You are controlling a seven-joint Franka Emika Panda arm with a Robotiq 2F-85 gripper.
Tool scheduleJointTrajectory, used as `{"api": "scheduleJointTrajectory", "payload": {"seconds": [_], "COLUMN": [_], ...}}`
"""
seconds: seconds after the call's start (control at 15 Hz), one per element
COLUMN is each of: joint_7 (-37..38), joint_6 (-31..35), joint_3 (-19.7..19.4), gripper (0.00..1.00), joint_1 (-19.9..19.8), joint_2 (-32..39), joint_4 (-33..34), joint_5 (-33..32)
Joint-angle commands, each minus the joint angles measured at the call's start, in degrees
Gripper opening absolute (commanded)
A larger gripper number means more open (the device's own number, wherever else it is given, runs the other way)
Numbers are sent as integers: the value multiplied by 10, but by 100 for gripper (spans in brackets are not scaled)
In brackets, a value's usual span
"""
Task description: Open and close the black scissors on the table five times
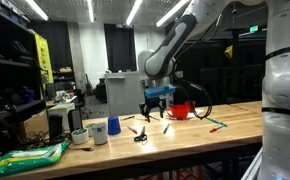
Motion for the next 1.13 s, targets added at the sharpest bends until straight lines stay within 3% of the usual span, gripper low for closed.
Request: {"api": "scheduleJointTrajectory", "payload": {"seconds": [0.0,0.33,0.73,0.93,1.07], "joint_7": [-57,-169,-363,-392,-380], "joint_6": [-27,-38,-111,-145,-129], "joint_3": [5,-12,-64,-72,-66], "gripper": [100,100,100,100,100], "joint_1": [-37,-97,-117,-129,-133], "joint_2": [-107,-197,-264,-285,-270], "joint_4": [-61,-91,-74,-62,-64], "joint_5": [-8,14,71,75,71]}}
